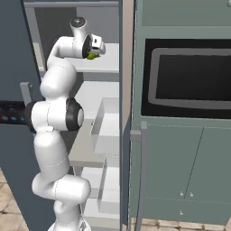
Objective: Pick up the tangerine and pear from the fridge and place one fruit on each plate on the dining counter.
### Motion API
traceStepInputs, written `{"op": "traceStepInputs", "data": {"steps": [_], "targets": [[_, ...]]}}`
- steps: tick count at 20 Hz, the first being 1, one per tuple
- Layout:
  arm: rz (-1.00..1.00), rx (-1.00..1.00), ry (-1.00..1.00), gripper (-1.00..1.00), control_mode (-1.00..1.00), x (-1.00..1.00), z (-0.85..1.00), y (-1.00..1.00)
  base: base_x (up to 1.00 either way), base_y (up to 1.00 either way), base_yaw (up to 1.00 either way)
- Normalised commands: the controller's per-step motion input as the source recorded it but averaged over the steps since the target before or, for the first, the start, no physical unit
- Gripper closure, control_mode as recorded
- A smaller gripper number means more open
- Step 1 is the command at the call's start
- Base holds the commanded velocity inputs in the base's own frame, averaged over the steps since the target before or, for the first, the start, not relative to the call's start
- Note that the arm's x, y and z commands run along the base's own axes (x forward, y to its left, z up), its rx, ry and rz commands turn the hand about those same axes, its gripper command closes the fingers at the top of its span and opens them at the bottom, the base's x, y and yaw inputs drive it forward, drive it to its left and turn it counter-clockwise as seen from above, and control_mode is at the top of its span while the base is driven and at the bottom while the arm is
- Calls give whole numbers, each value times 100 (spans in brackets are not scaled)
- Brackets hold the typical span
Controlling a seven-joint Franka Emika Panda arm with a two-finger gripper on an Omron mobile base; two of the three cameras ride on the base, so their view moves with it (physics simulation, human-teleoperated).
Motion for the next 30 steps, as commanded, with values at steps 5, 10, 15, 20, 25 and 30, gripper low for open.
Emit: {"op": "traceStepInputs", "data": {"steps": [5,10,15,20,25,30], "targets": [[0,0,0,100,-100,0,-21,12,0,0,0],[0,0,-8,100,-100,-36,-13,6,0,0,0],[0,0,-27,100,-100,-93,0,0,0,0,0],[0,0,-21,100,-100,-100,0,5,0,0,0],[0,0,-4,100,-100,-100,22,7,0,0,0],[0,2,0,100,-100,-100,42,2,0,0,0]]}}
